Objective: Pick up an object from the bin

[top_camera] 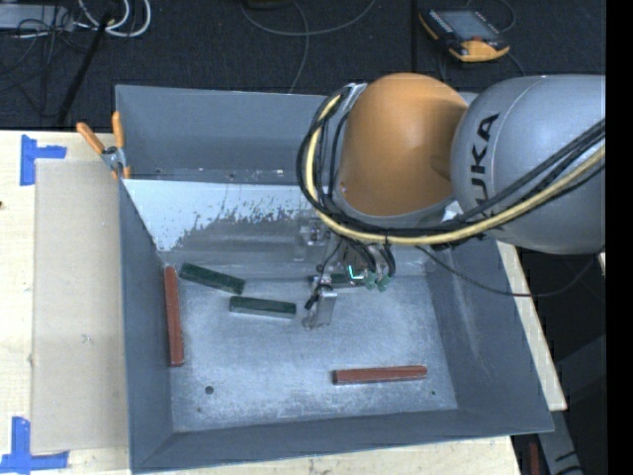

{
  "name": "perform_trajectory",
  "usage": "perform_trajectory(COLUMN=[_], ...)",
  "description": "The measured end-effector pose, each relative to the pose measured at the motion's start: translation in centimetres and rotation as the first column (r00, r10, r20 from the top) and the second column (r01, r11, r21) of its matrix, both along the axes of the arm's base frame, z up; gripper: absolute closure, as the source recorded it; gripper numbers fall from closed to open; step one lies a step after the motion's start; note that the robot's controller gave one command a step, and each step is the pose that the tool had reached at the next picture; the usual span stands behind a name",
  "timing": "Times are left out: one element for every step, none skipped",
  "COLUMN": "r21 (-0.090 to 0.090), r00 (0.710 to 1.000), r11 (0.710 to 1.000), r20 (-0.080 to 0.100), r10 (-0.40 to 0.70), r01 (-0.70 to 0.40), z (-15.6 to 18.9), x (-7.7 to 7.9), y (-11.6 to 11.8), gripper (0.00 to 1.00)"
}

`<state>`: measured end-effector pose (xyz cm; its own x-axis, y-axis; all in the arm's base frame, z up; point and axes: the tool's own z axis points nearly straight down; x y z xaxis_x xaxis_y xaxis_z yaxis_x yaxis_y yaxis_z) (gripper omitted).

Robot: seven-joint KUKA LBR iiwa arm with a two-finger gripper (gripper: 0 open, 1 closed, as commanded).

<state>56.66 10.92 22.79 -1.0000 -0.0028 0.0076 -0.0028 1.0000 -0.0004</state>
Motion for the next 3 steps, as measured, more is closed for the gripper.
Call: perform_trajectory(r21=[0.002,0.001,0.001], r00=[0.927,0.981,0.982], r11=[0.927,0.981,0.982], r20=[0.002,0.011,0.009], r10=[0.376,0.194,0.191], r01=[-0.376,-0.194,-0.191], z=[-15.6,-15.8,-15.8], x=[1.6,5.7,5.6], y=[-4.0,-2.1,-2.2], gripper=[0.00,0.00,1.00])
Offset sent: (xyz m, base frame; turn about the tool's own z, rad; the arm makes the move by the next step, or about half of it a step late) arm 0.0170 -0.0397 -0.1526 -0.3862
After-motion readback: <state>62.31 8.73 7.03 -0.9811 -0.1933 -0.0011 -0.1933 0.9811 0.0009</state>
